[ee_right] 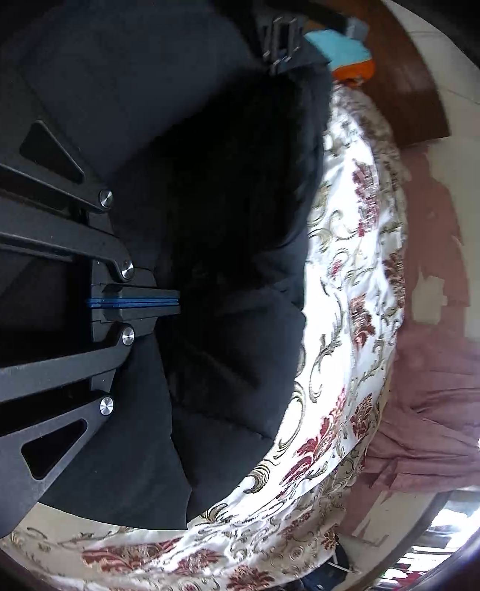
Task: Fold large clothes
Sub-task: 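Lift the hem with both grippers and fold it toward the collar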
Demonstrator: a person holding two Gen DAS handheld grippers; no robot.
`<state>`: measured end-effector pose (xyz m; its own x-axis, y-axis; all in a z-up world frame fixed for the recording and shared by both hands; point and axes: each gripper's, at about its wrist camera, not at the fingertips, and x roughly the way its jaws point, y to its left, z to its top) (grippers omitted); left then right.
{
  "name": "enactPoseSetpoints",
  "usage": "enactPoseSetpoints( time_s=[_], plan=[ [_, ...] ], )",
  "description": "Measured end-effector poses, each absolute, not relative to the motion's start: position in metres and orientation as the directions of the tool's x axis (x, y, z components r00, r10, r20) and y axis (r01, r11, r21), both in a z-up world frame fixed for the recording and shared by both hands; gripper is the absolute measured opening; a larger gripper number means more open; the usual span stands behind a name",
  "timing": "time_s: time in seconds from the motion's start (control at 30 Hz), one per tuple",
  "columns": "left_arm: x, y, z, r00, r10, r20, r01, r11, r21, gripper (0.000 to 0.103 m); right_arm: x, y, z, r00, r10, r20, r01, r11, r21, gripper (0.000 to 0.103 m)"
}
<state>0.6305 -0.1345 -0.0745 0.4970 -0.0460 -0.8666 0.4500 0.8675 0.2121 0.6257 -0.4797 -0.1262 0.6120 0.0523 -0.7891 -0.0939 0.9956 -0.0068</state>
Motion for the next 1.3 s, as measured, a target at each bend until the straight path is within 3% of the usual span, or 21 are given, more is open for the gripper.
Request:
enactPoseSetpoints(
  time_s=[0.23, 0.43, 0.5, 0.63, 0.83, 1.0, 1.07, 1.3],
  plan=[
    [0.622, -0.13, -0.068, 0.531, -0.087, -0.843, 0.468, 0.86, 0.206, 0.004, 0.628, -0.497, -0.066, 0.732, 0.083, -0.677, -0.025, 0.995, 0.095, 0.0],
    [0.617, -0.132, -0.063, 0.549, -0.081, -0.832, 0.469, 0.854, 0.226, 0.004, 0.697, -0.46, -0.082, 0.585, 0.286, -0.758, -0.065, 0.949, 0.308, 0.0],
    [0.611, -0.126, -0.052, 0.546, -0.12, -0.829, 0.486, 0.851, 0.198, 0.006, 0.702, -0.448, -0.101, 0.521, 0.35, -0.779, -0.081, 0.928, 0.363, 0.0],
    [0.579, -0.111, -0.012, 0.504, -0.291, -0.814, 0.601, 0.794, 0.088, 0.006, 0.684, -0.437, -0.127, 0.475, 0.351, -0.807, -0.113, 0.934, 0.339, 0.0],
    [0.584, -0.132, 0.022, 0.493, -0.444, -0.748, 0.638, 0.769, -0.036, 0.006, 0.667, -0.442, -0.126, 0.465, 0.391, -0.794, -0.156, 0.919, 0.361, 0.0],
    [0.617, -0.187, -0.028, 0.302, -0.367, -0.88, 0.721, 0.692, -0.041, 0.006, 0.67, -0.444, -0.126, 0.405, 0.381, -0.831, -0.183, 0.925, 0.334, 0.0],
    [0.626, -0.202, -0.06, 0.26, -0.249, -0.933, 0.748, 0.663, 0.031, 0.006, 0.675, -0.444, -0.134, 0.351, 0.392, -0.851, -0.196, 0.919, 0.342, 0.0],
    [0.651, -0.214, -0.106, 0.166, -0.184, -0.969, 0.719, 0.695, -0.009, 0.004, 0.689, -0.442, -0.171, 0.293, 0.397, -0.87, -0.193, 0.916, 0.353, 0.0]
  ],
)
